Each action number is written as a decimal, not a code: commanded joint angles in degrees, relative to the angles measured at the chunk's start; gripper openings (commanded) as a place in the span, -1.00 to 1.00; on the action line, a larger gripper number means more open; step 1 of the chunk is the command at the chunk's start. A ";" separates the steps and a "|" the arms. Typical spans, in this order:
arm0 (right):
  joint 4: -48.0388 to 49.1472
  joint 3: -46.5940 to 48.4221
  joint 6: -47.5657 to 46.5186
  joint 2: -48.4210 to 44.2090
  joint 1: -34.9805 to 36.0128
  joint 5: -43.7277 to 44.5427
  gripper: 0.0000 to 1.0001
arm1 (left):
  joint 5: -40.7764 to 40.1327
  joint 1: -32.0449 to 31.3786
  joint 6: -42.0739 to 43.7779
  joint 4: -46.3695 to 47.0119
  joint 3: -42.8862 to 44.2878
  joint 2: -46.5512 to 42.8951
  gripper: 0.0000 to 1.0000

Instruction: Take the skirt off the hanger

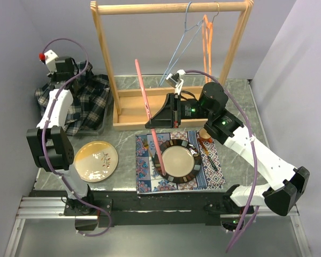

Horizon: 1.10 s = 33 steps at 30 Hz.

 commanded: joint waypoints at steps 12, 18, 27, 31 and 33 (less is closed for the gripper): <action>-0.11 3.15 -3.18 0.61 -0.35 2.60 -1.00 | 14.73 0.22 -20.28 5.92 -13.66 6.10 -0.98; -3.20 5.26 -4.76 0.70 -0.53 3.48 -1.00 | 15.45 0.22 -18.00 -0.31 -0.76 6.55 -0.07; -1.00 3.68 -2.74 -0.79 -0.53 3.74 -1.00 | 6.93 0.22 -19.74 -9.10 7.80 -3.47 0.71; -0.74 3.42 -2.39 -1.41 -0.61 4.01 -1.00 | 5.43 0.22 -19.31 -10.52 6.75 -6.46 0.75; -0.65 3.50 -2.12 -1.41 -0.53 4.01 -1.00 | 1.85 0.22 -17.65 -10.26 5.17 -8.30 0.75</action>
